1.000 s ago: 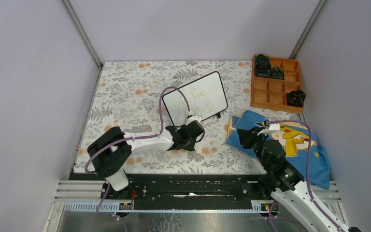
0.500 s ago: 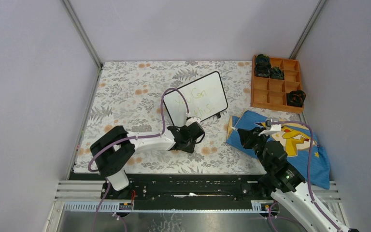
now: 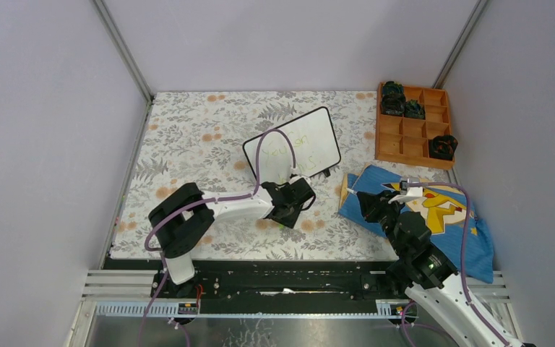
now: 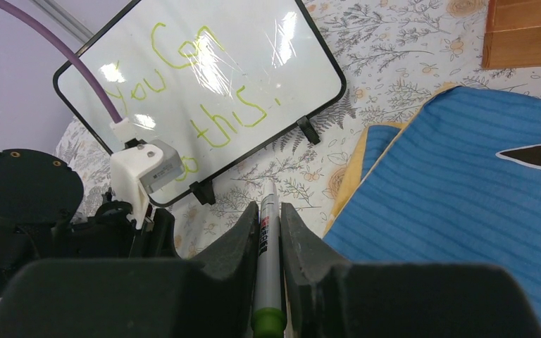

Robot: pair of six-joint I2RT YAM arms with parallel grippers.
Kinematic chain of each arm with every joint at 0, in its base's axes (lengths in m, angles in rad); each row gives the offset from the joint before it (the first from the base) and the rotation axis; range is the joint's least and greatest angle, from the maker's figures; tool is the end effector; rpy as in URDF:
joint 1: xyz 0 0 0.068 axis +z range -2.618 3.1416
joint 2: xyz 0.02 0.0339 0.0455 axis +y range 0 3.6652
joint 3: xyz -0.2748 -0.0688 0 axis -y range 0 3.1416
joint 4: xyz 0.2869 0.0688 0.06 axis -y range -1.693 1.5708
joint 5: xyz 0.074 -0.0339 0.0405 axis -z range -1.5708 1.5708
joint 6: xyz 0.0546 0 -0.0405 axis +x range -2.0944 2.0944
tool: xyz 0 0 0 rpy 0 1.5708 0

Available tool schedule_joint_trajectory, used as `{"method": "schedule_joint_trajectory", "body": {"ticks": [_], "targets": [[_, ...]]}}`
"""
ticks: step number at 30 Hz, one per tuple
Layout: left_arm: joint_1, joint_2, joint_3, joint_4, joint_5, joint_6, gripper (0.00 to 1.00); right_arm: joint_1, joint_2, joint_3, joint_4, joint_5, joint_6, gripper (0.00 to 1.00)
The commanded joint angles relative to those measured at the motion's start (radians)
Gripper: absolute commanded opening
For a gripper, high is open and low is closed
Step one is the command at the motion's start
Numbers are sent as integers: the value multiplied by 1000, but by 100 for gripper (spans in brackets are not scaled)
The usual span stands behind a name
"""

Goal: Write a sentence on the whiteboard
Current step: Close the whiteboard marker at the center of the board.

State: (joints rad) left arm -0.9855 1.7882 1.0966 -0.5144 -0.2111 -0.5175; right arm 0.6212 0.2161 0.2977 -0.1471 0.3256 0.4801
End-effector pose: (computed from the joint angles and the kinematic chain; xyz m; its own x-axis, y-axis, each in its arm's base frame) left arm 0.2217 -0.3137 0.1261 -0.8313 0.3787 -0.4069 0.4171 0.9088 -0.0064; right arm 0.1387 0.0778 0.2474 -0.1820 0.4079 -0.8947 -0.2343 0.8657 0.4423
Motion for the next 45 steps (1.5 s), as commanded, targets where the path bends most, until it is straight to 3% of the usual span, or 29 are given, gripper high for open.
{"method": "schedule_joint_trajectory", "body": {"ticks": [1, 6, 10, 18, 25, 32, 36, 45], "targets": [[3, 21, 32, -64, 27, 59, 46, 5, -9, 18, 14, 23, 5, 0], [3, 28, 32, -68, 32, 78, 42, 5, -7, 14, 18, 23, 6, 0], [5, 42, 38, -64, 28, 73, 23, 5, -6, 12, 18, 23, 7, 0], [41, -13, -31, 24, 15, -72, 18, 5, -9, 14, 14, 20, 8, 0], [59, -26, -70, 55, 49, -136, 35, 6, -11, 8, 16, 20, 8, 0], [58, 19, -34, 27, 56, -91, 38, 6, -18, 4, 14, 23, 8, 0], [58, 32, -31, 26, 64, -79, 30, 6, -17, 4, 15, 24, 6, 0], [58, -20, -52, 27, 61, -71, 0, 5, 7, 24, 19, 21, 8, 0]]}}
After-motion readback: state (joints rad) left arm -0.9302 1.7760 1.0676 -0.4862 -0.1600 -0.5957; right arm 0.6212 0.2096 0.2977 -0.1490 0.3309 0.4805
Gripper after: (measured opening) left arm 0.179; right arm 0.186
